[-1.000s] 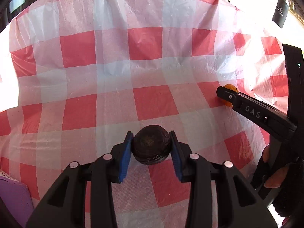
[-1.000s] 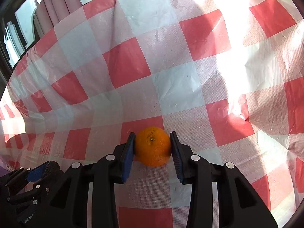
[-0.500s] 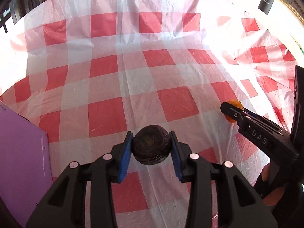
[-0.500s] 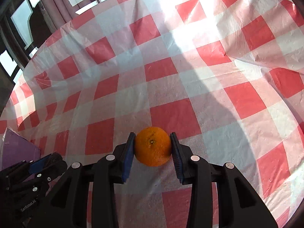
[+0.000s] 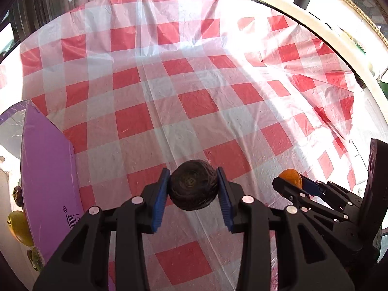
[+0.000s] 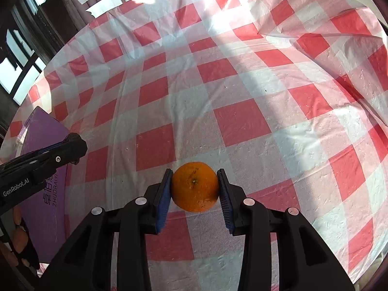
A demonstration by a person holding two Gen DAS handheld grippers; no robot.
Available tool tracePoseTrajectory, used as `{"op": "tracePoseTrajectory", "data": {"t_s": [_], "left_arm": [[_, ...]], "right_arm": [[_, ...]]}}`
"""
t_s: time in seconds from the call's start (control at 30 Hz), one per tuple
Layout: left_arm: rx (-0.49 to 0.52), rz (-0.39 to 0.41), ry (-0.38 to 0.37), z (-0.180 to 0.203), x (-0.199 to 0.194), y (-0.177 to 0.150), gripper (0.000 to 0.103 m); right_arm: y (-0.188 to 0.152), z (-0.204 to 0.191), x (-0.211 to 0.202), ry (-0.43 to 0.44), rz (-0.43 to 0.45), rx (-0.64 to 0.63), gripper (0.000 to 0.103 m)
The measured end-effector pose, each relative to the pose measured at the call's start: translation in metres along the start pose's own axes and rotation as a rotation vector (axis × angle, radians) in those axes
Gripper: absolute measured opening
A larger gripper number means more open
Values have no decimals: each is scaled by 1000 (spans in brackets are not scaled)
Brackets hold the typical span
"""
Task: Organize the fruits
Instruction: 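Carry the date and tangerine with both tools over the box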
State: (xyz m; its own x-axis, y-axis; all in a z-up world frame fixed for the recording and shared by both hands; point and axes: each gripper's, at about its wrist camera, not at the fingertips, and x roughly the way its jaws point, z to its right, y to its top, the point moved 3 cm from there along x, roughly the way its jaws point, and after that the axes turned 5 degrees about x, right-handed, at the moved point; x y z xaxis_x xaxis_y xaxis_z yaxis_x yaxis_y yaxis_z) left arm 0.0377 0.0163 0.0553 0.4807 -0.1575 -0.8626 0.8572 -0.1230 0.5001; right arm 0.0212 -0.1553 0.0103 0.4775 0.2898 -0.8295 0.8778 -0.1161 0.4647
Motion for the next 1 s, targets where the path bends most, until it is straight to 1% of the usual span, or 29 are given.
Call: {"op": "tracePoseTrajectory", "data": {"t_s": [0.17, 0.3, 0.5, 0.6, 0.7, 0.87, 1.0], "left_arm": [[58, 47, -28, -1, -31, -2, 38], [80, 79, -51, -9, -53, -7, 38], [90, 139, -59, -39, -84, -15, 38], [57, 166, -41, -67, -97, -20, 38], [7, 183, -13, -101, -108, -25, 38], [-103, 191, 34, -159, -120, -41, 39], [-187, 184, 65, -197, -123, -56, 38]], "right_arm": [[-12, -25, -23, -4, 37, 3, 37], [-23, -44, -36, -12, 53, 7, 37], [-42, -79, -48, -4, 59, -6, 37], [-47, -102, -50, 13, 54, -38, 37], [-45, -131, -50, 33, 57, -99, 37], [-32, -181, -52, 81, 73, -201, 37], [-24, -224, -54, 125, 77, -294, 37]]}}
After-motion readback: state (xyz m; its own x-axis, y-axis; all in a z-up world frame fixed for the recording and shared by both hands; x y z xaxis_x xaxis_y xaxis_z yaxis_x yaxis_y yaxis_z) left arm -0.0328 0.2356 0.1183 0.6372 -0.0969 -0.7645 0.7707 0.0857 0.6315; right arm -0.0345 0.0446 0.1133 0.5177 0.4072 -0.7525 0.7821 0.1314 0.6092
